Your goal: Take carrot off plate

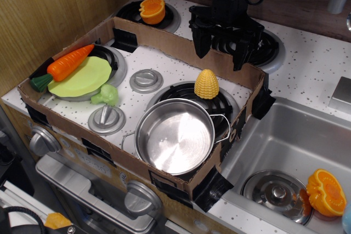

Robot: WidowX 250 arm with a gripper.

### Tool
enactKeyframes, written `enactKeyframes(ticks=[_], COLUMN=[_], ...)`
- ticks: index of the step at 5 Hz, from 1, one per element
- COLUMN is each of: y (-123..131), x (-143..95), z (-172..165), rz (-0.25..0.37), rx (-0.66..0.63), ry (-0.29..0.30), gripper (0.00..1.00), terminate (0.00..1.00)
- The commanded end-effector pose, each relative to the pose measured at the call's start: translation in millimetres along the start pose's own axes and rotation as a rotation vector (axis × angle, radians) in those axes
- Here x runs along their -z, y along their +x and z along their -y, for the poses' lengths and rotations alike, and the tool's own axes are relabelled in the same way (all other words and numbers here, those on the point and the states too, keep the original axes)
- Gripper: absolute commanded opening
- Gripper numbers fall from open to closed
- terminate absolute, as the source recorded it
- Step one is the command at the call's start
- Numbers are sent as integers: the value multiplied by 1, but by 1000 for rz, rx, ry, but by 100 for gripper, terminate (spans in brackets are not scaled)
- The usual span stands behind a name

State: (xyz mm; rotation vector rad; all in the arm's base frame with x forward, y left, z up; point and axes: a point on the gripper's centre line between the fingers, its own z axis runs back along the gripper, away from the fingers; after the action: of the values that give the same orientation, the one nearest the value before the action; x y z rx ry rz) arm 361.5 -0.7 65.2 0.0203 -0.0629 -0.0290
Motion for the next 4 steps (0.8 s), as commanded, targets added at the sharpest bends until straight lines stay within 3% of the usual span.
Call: enactKeyframes(ticks=[1,2,4], y=[0,-4,-12], x=[0,-25,-57], z=[0,-17,-29], rz=[0,46,83], rx=[0,44,92], ry=[0,65,191], gripper=[100,100,100], terminate=[0,0,0])
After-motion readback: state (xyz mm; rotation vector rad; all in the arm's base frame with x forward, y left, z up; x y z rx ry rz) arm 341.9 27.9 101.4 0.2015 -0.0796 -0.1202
